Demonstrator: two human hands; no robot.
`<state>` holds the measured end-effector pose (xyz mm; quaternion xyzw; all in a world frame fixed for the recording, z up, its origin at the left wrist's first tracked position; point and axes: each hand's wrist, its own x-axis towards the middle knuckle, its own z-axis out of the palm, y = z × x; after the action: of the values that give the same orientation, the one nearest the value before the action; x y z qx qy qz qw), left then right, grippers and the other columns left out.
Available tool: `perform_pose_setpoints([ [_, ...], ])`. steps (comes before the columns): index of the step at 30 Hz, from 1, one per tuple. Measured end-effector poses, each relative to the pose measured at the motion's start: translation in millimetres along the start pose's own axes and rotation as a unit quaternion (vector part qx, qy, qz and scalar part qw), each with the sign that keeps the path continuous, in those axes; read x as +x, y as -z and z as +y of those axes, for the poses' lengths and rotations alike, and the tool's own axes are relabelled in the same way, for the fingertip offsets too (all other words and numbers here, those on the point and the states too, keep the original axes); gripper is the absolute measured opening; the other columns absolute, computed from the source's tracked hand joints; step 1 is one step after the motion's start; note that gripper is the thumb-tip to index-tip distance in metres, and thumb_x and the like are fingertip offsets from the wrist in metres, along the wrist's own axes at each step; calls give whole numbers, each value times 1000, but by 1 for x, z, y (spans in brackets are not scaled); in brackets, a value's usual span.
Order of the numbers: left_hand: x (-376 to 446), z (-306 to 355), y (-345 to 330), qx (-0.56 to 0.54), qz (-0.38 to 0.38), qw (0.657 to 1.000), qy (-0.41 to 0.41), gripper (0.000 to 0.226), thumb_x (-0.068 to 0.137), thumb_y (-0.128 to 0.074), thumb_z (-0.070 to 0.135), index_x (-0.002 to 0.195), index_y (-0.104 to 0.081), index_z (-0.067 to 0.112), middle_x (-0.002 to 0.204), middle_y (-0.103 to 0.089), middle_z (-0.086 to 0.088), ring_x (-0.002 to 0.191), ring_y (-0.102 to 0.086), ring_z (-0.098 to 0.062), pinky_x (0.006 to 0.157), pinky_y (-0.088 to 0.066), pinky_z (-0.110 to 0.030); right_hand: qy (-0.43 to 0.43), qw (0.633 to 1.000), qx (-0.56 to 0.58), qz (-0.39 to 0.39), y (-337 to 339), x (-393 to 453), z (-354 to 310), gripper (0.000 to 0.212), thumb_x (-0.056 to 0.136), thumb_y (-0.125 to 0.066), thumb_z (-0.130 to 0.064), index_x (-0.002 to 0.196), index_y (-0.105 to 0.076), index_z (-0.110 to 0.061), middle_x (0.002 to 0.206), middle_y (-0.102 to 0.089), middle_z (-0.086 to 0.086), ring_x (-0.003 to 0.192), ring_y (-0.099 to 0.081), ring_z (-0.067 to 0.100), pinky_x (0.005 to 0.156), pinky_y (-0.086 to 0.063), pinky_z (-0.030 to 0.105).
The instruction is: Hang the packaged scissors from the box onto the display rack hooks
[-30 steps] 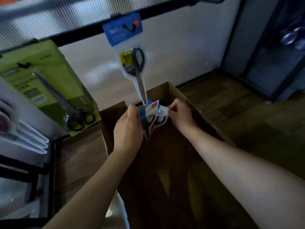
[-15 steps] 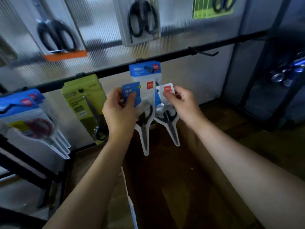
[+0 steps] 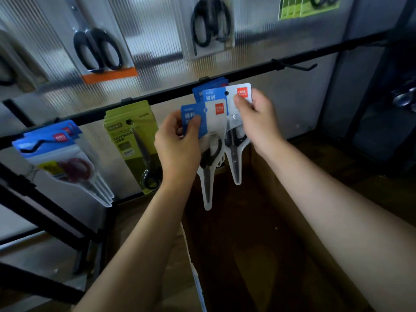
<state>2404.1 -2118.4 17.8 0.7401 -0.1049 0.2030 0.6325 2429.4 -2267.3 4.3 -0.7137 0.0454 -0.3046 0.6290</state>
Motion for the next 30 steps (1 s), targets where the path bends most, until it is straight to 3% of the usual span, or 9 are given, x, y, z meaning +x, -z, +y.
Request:
perform_pose_setpoints([
  [2, -1, -1, -1, 3, -2, 1000, 2, 10, 91, -60, 19, 101, -60, 18, 98, -66, 5, 93, -64, -7, 82, -57, -33, -1, 1000, -10, 4, -2, 1, 2, 18, 97, -50, -22, 100, -59, -7, 100, -65, 15, 95, -63, 31, 80, -54, 40],
  [5, -1, -2, -2, 3, 4, 1000, 0, 6, 91, -60, 20, 97, -61, 19, 92, -65, 5, 89, -64, -7, 81, -57, -36, 4, 1000, -6, 8, -5, 5, 0, 18, 95, -51, -23, 95, -59, -8, 95, -65, 14, 89, -63, 29, 76, -53, 40],
  [9, 1, 0, -3, 5, 2, 1000, -9, 8, 91, -60, 20, 98, -62, 15, 91, -64, 6, 87, -62, -5, 81, -56, -34, -3, 999, -33, -3, -9, 9, 1, 16, 97, -48, -22, 94, -57, -9, 96, -65, 8, 83, -61, 17, 67, -48, 27],
  [12, 2, -1, -1, -1, 5, 1000, -8, 12, 91, -60, 19, 101, -62, 13, 93, -65, 5, 89, -63, -5, 82, -56, -31, -10, 999, -45, 5, -10, 11, 6, 22, 98, -48, -24, 100, -58, -5, 99, -65, 11, 91, -63, 26, 74, -53, 39],
  [16, 3, -1, 0, -9, 5, 1000, 2, 12, 91, -60, 17, 102, -62, 14, 99, -66, 1, 93, -64, -9, 84, -56, -34, -22, 999, -43, 0, -15, 17, 7, 15, 98, -48, -28, 99, -58, -16, 102, -66, 9, 95, -65, 22, 84, -55, 44],
  [21, 4, -1, -2, -14, 5, 1000, 10, 11, 91, -60, 17, 102, -62, 15, 97, -66, 5, 93, -64, -6, 85, -55, -31, -58, 998, -21, 6, -28, 32, 9, 17, 98, -47, -25, 105, -58, -14, 103, -66, 6, 90, -66, 14, 72, -57, 30],
  [25, 5, -1, -3, -23, -9, 1000, 3, 11, 92, -59, 16, 102, -62, 15, 97, -67, 4, 92, -64, -5, 84, -55, -29, -66, 997, -43, 16, -33, 38, 12, 18, 96, -51, -23, 104, -60, -10, 100, -68, 8, 88, -67, 19, 77, -58, 44],
  [27, 8, -1, -4, -29, -13, 999, 5, 12, 92, -59, 17, 103, -61, 15, 97, -66, 4, 93, -64, -5, 85, -55, -29, -64, 997, -45, 6, -28, 35, 14, 15, 96, -52, -24, 105, -59, -14, 102, -67, 1, 85, -66, 11, 67, -59, 29],
  [30, 14, 4, -11, -36, -31, 999, -2, 8, 92, -59, 17, 99, -61, 19, 95, -66, 9, 92, -63, -1, 84, -55, -26, -40, 993, -109, 10, -12, 27, 23, 20, 96, -53, -24, 115, -56, -18, 109, -62, -6, 90, -60, 3, 57, -45, 8],
])
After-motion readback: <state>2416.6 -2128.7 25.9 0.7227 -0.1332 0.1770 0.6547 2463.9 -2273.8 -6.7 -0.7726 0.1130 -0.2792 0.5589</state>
